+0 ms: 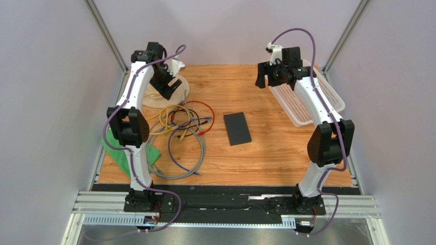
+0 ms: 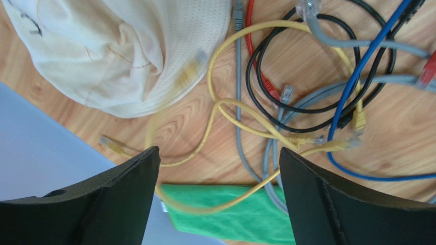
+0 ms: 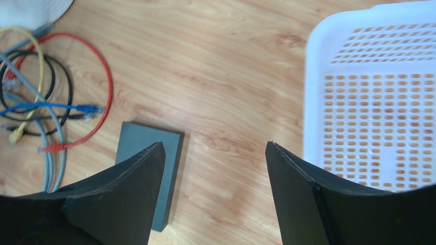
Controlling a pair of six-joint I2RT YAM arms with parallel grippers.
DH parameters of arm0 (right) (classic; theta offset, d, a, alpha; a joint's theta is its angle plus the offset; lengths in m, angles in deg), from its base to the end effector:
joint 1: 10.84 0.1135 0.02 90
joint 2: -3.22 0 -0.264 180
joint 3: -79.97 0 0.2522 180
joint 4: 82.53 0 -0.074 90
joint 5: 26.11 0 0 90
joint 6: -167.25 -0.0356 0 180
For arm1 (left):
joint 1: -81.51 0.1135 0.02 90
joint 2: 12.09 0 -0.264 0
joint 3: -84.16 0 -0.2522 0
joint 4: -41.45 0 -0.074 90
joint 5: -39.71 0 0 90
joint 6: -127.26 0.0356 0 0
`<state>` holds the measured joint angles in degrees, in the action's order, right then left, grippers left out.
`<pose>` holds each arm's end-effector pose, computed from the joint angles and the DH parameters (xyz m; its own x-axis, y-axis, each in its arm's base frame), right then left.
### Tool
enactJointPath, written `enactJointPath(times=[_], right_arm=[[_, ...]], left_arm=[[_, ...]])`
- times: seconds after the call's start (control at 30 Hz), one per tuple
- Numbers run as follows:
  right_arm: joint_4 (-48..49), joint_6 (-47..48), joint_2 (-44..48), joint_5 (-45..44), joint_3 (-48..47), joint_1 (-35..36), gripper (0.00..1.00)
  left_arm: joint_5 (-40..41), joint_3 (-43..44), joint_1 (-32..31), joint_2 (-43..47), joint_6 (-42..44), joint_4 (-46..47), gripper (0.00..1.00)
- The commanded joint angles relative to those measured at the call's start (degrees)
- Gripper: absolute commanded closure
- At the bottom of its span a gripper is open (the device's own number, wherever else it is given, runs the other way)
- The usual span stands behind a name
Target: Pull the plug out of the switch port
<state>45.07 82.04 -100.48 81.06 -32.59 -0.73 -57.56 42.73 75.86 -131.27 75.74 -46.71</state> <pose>0.4018 0.0823 0.3344 -0.6442 -0.1959 -0.7393 -0.4337 0.8898 0.1421 0.4237 -0.0464 0.3258 -0.6370 0.6833 -0.3569 0.6893 0.7121 0.1330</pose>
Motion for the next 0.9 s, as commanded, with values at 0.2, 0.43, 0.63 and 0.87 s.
enactJointPath(times=[0.2,0.43,0.63,0.87], right_arm=[[7.4,-12.2,2.3,-23.1,-2.4,-0.2,0.17],[7.0,-10.9,7.3,-22.8,1.8,1.0,0.17],[3.7,-5.3,14.7,-22.9,6.0,3.8,0.16],[-4.9,-1.0,25.6,-23.3,12.3,5.4,0.15]], left_arm=[[3.1,0.0,-3.4,9.1,-7.5,4.0,0.04],[0.6,3.4,-3.6,13.2,-14.6,6.4,0.04],[-1.7,2.7,-3.6,16.0,-19.4,7.9,0.04],[-9.3,-2.3,-3.6,20.8,-23.6,8.7,0.04]])
